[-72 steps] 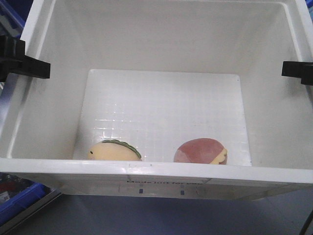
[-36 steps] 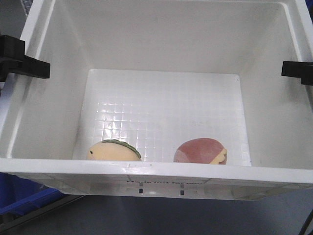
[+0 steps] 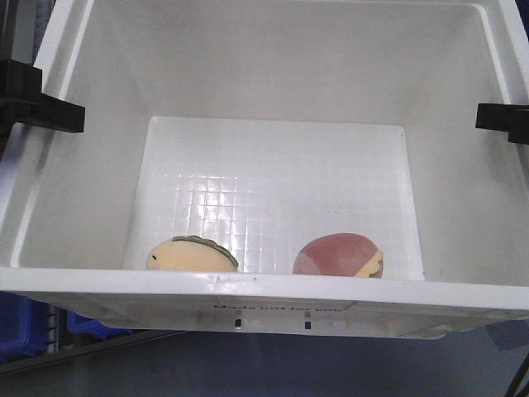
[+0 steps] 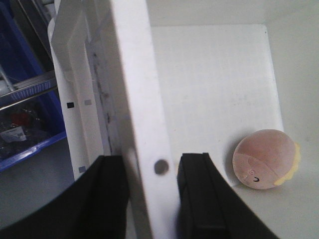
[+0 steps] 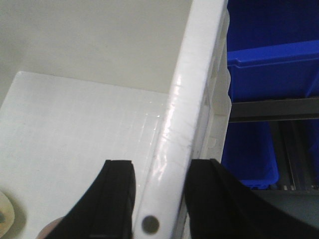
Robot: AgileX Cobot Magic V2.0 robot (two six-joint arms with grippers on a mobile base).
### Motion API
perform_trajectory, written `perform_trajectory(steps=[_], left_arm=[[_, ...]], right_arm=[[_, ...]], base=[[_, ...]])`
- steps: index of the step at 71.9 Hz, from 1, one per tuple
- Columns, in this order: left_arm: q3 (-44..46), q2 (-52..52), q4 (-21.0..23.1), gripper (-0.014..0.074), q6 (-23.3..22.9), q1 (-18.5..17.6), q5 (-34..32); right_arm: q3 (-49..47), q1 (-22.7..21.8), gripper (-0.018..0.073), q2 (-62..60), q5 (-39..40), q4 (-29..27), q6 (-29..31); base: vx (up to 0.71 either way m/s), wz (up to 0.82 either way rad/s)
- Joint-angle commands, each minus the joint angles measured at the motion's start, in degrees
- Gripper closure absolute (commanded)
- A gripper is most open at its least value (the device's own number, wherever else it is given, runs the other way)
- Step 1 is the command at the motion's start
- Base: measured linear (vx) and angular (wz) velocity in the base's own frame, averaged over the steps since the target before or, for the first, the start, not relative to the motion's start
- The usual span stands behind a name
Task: Place moving items into box and shelve
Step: 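Hold the tote by both rims while the base drives toward the blue-bin shelf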
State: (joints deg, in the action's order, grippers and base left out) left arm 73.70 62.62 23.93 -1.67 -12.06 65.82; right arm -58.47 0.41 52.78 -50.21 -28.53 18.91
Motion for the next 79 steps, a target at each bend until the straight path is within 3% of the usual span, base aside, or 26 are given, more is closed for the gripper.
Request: perform_trajectory(steps=[1,79], left_arm=[[2.12,-1.36,5.2,0.0596,1.2,-0.1,-7.99],[2.12,-1.36,5.2,0.0596,1.2,-0.1,-7.99]], right_arm=[[-2.58,0.16,0.0565,-1.23,5.3,-5.48,1.87],[-2.58,0.16,0.0565,-1.23,5.35,-5.48,1.87]], base=[[0.07,0.36],[0.04,0.24]])
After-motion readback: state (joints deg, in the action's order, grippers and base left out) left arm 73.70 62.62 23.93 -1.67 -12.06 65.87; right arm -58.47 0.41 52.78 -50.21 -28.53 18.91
